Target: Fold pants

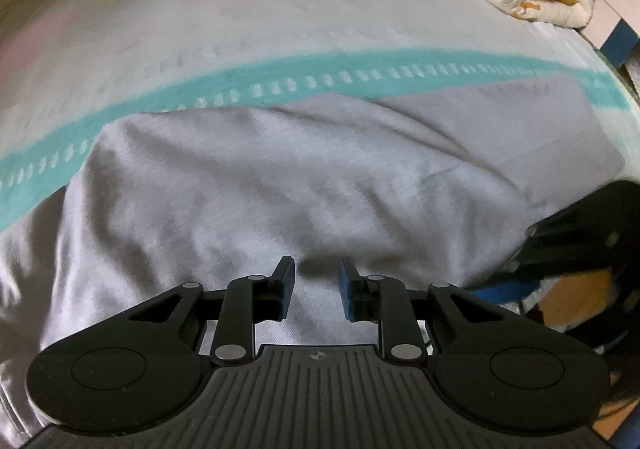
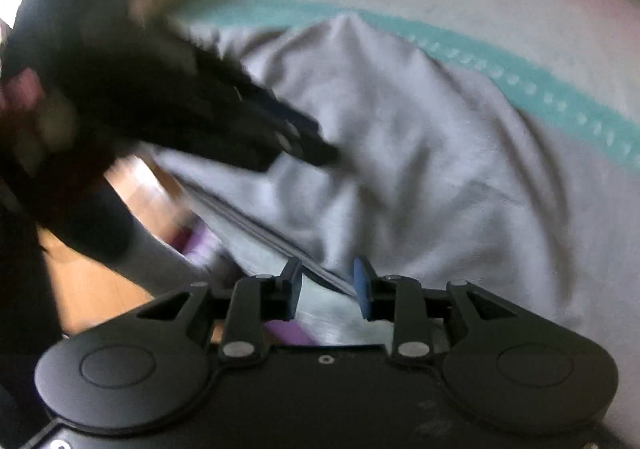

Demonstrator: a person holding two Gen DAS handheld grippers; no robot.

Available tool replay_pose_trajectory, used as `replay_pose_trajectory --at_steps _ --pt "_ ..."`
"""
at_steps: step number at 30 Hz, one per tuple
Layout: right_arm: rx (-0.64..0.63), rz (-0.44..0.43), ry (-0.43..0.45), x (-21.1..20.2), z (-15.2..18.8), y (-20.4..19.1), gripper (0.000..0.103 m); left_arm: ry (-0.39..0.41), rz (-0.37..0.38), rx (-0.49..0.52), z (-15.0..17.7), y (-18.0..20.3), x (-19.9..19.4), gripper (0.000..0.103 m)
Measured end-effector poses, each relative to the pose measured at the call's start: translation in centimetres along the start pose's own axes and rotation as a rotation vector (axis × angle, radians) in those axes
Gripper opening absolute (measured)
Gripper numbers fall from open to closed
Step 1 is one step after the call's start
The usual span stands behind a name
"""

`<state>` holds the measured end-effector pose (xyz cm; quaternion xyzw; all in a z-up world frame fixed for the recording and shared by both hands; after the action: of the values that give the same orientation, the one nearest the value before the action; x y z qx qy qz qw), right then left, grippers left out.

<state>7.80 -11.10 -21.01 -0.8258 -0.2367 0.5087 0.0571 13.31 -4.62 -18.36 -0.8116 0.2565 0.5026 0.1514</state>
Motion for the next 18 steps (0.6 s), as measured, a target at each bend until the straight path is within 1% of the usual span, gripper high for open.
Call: replay_pose_trajectory --at_steps 1,3,4,5,6,7,8,9,10,11,13,14,15,16,17,18 --pt "0.045 -0.013 0.029 -0.8 -0.6 0.6 0.029 -0.002 -0.003 0.006 0.0 0.0 0.0 0.023" --pt "0.103 0.028 0.109 -2.2 -2.1 2.6 0.030 -0.017 0.002 0.012 0.3 0.2 0.3 0.023" --pt "0.143 0.048 0.153 -3.0 -2.9 4.0 0.031 -0.038 0.013 0.019 0.6 0.4 0.7 0.023" --pt "0.199 0.063 0.191 -3.6 -3.5 5.4 0.031 -0.064 0.020 0.035 1.0 0.8 1.2 0.023" --pt "0.262 0.078 0.222 -4.1 -4.0 6.8 0.032 -0.061 0.006 0.066 1.3 1.1 1.2 0.023" --pt "0.306 0.106 0.250 -4.5 -4.5 8.2 0.031 -0.062 -0.007 0.100 1.5 1.5 1.0 0.023" --pt "0.315 0.156 0.279 -4.7 -4.9 9.4 0.031 -0.067 -0.007 0.124 1.7 1.9 1.1 0.023" --pt "0.300 0.212 0.288 -4.9 -5.3 10.2 0.030 -0.066 -0.004 0.139 2.0 2.2 1.0 0.023" --pt "0.290 0.263 0.279 -4.7 -5.3 10.6 0.029 -0.064 -0.005 0.147 2.2 2.4 1.1 0.023" --pt "0.285 0.286 0.256 -4.2 -5.3 10.9 0.028 -0.062 -0.004 0.155 2.3 2.5 1.1 0.023" --pt "0.269 0.279 0.219 -3.2 -5.0 10.6 0.026 -0.061 0.005 0.151 2.5 2.5 1.0 0.023" --pt "0.250 0.301 0.206 -2.6 -4.9 10.6 0.025 -0.060 0.012 0.141 2.6 2.4 1.0 0.023" --pt "0.228 0.364 0.194 -1.9 -4.8 11.1 0.024 -0.060 0.019 0.133 2.6 2.4 1.1 0.023" --pt "0.219 0.432 0.190 -1.7 -5.1 12.7 0.017 -0.061 0.027 0.129 2.7 2.1 1.0 0.023" --pt "0.211 0.480 0.222 -1.9 -5.5 13.9 0.015 -0.061 0.033 0.126 2.8 2.1 1.0 0.023" --pt "0.216 0.507 0.258 -2.2 -6.2 14.7 0.013 -0.062 0.039 0.123 2.9 2.0 0.9 0.023"
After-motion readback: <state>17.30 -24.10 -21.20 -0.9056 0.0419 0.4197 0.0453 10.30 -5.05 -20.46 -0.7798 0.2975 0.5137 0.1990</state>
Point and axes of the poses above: each gripper's, at about its wrist camera, not at the fingertips, and x roughly the way its jaws point, y to its right, z to its underside, the point moved 9 cm from there along x, roughly the way its jaws point, and after that the axes turned 10 degrees about x, right-handed, at the moved point
